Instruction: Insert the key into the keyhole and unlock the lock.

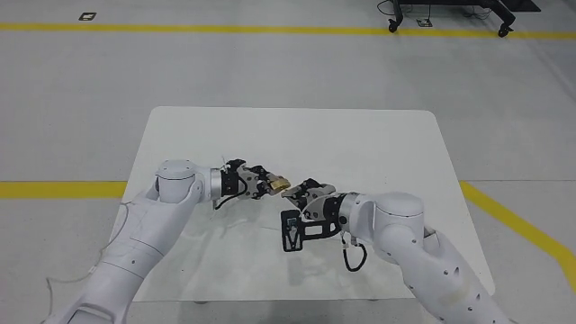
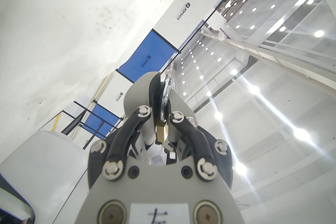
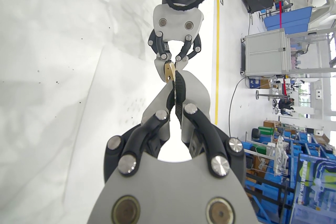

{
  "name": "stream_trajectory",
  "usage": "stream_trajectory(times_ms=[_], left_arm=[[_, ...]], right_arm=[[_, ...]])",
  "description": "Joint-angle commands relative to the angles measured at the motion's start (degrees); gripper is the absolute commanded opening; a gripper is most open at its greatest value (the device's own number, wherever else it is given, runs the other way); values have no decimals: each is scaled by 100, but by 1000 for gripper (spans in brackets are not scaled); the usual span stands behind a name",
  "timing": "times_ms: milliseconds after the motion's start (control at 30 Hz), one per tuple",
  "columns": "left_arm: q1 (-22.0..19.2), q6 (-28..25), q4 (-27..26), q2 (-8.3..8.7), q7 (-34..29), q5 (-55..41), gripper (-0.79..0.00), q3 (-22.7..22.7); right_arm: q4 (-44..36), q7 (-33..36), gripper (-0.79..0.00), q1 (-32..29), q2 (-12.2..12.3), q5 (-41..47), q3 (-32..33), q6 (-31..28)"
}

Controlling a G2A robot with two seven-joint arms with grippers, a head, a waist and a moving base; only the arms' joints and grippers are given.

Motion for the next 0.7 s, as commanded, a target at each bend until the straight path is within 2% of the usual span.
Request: stream_trajectory(times_ms=[0,200,667], left_arm=[[-10,26,-1,-1,-8,24,-785,34],[-37,53,18,2,-30,48,-785,82],[-71,95,34,3,-72,11,-785,163]], right_arm=[[54,-108,-785,29,8,-151,-78,16],[228,-230,-785,142,0,-237,-211,117],[384,105,-785,295,-43,-196,-412,199]])
